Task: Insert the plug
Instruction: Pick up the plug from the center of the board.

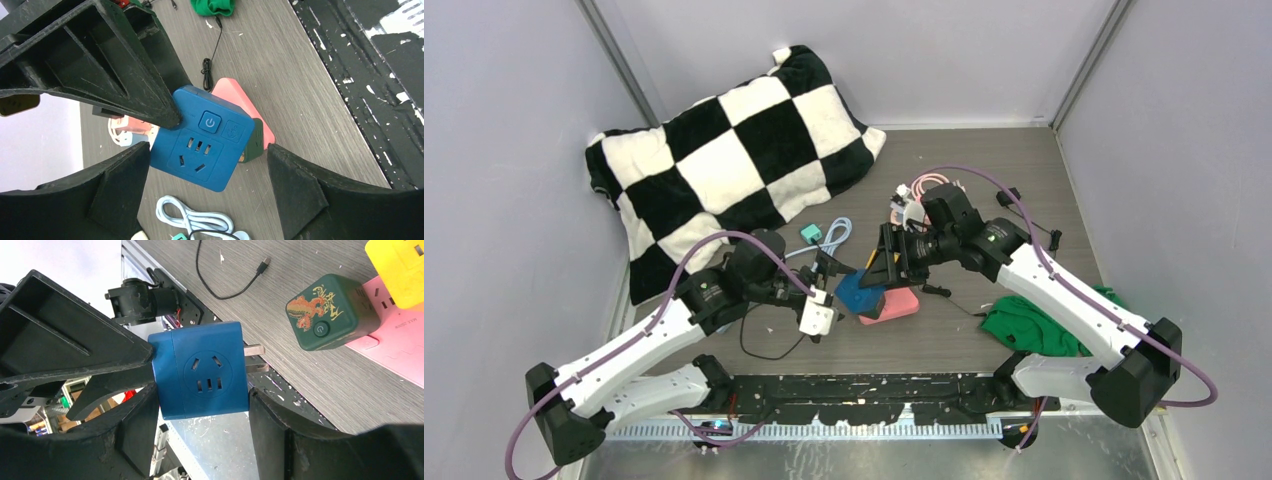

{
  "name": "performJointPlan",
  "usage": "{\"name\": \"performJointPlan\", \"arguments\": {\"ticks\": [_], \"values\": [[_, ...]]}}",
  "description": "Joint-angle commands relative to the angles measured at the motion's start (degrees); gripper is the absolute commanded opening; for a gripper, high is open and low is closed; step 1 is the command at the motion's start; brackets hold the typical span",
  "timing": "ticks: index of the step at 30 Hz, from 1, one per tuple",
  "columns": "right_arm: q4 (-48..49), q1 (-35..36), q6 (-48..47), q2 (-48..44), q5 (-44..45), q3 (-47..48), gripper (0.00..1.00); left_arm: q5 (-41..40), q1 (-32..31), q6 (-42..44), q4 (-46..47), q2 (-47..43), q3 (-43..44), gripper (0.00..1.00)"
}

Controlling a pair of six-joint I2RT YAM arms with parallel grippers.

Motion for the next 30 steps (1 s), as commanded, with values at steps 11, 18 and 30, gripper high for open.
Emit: {"name": "performJointPlan", "arguments": {"ticks": [11,18,30], "values": [[5.72,2.10,1.23,1.92,-0.85,1.43,0.38,-4.22,-0.89,-0.49,6.29,0.91,-0.72,0.89],[6.26,2.27,1.44,1.71,-0.95,1.33,0.37,-4.84,-0.89,-0.62,5.74,1.05,-1.27,0.86],[10.99,2.28,3.48,1.31,-3.58,-0.95,0.36,-4.39,-0.89,-0.01,3.61,1.46,-1.33,0.78]]}}
